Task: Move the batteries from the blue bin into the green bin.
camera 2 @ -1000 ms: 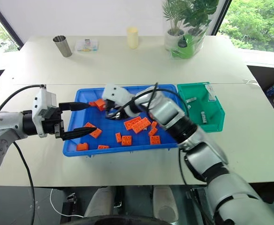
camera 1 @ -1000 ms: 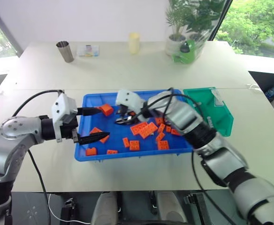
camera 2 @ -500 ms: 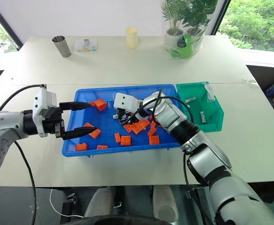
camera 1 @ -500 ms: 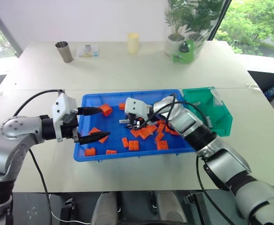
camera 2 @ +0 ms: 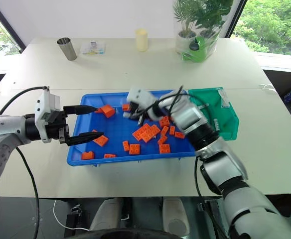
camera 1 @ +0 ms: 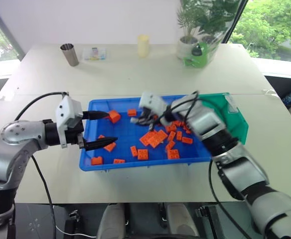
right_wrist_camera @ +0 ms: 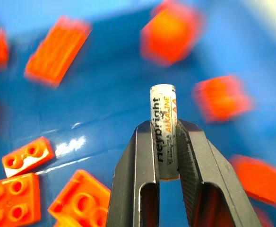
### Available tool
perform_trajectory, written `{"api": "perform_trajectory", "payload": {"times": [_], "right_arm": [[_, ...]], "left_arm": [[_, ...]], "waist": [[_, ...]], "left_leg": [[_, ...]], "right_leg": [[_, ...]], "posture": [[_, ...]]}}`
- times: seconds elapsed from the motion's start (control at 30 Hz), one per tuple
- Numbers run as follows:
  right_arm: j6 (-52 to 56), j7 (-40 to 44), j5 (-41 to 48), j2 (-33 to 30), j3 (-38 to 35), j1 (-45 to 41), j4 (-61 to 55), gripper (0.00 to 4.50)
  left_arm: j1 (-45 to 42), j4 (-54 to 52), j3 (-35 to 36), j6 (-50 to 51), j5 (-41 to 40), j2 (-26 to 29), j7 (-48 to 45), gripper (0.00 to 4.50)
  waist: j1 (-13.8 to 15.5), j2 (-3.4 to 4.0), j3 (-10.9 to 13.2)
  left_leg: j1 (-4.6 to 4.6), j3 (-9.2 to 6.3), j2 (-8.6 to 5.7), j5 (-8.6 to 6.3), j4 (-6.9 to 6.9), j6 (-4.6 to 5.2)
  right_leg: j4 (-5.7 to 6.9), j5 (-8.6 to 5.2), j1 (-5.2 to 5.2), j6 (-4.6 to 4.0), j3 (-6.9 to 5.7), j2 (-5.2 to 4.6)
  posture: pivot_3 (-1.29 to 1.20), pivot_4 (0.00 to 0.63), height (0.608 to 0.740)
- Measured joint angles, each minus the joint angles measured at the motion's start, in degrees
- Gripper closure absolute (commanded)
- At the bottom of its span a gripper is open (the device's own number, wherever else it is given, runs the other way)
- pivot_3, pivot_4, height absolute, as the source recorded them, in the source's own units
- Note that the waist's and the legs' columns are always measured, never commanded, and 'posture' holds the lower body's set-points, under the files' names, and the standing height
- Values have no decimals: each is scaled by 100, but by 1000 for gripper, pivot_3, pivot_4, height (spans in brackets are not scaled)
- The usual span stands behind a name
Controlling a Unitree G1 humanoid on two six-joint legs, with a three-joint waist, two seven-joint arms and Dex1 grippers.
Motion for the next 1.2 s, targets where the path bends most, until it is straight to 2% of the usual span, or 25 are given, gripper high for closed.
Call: {"api": "perform_trajectory", "payload": {"times": [0.13, 0.23, 0.33, 0.43, 0.5, 0.57, 0.67, 0.8, 0.93, 1.07, 1.2], "right_arm": [[751, -103, 269, -1112, -985, -18, -486, 4451], [933, -255, 290, -1934, -1544, 623, -692, 4451], [1166, -555, 322, -2329, -2130, 1622, -834, 4451], [1368, -825, 430, -2331, -2361, 2418, -1161, 4451], [1388, -1014, 468, -2277, -2377, 2498, -1268, 3375], [1296, -1194, 464, -2296, -2409, 2503, -1365, 2515], [689, -1189, 317, -2583, -2249, 2619, -1374, 846], [-403, -690, 261, -2881, -1938, 2548, -1398, 846], [-1217, 153, 458, -2910, -1561, 2024, -1587, 846], [-1811, 918, 550, -2486, -863, 1286, -1721, 846], [-2441, 1546, 410, -1957, -44, 954, -1438, 846]], "left_arm": [[-136, 133, -172, -43, 32, -91, -10, 0], [-239, 235, -240, -95, 66, -127, -29, 0], [-374, 344, -392, -124, 122, -219, -65, 0], [-555, 501, -531, -171, 168, -287, -79, 0], [-651, 502, -583, -188, 176, -323, -104, 0], [-701, 505, -607, -191, 177, -323, -115, 0], [-767, 522, -618, -190, 183, -323, -120, 0], [-771, 523, -619, -178, 182, -321, -122, 0], [-750, 494, -613, -171, 175, -308, -126, 0], [-711, 462, -615, -167, 171, -301, -143, 0], [-686, 427, -613, -158, 168, -297, -164, 0]], "waist": [[112, -1, -1], [127, -3, -2], [109, -3, -2], [36, 3, 2], [2, 7, 4], [-6, 8, 4], [46, 8, 4], [80, 7, 4], [62, 7, 4], [70, 6, 4], [112, 4, 4]], "left_leg": [[-1, 2, -2, -1, 0, 0], [-5, 3, -5, -1, -1, 1], [-12, 13, -6, -1, -1, 2], [-6, 21, -4, -1, -1, 3], [-2, 20, -4, 0, -1, 3], [-1, 15, -4, 0, -1, 3], [-3, 17, -5, -1, -1, 3], [-5, 20, -5, -1, 0, 4], [-4, 18, -4, -1, 0, 4], [-3, 12, -1, -1, 0, 4], [-9, 13, -4, -1, 7, 3]], "right_leg": [[-12, -5, 2, -9, 0, -2], [-33, -6, 7, -10, -1, -1], [-54, -4, 9, -7, 1, -1], [-47, -1, 5, -2, 10, 9], [-41, -1, 4, -3, 11, 12], [-40, -1, 6, -3, 10, 15], [-47, -2, 6, -2, 10, 14], [-52, -1, 7, -1, 11, 14], [-50, -1, 6, 0, 10, 16], [-47, 3, 8, 7, 7, 20], [-48, 1, 12, 4, 6, 17]], "posture": [[0, 150, 736], [0, 150, 736], [0, 150, 736], [0, 150, 736], [0, 150, 736], [0, 150, 736], [0, 150, 736], [0, 150, 736], [0, 150, 736], [0, 150, 736], [0, 150, 736]]}}
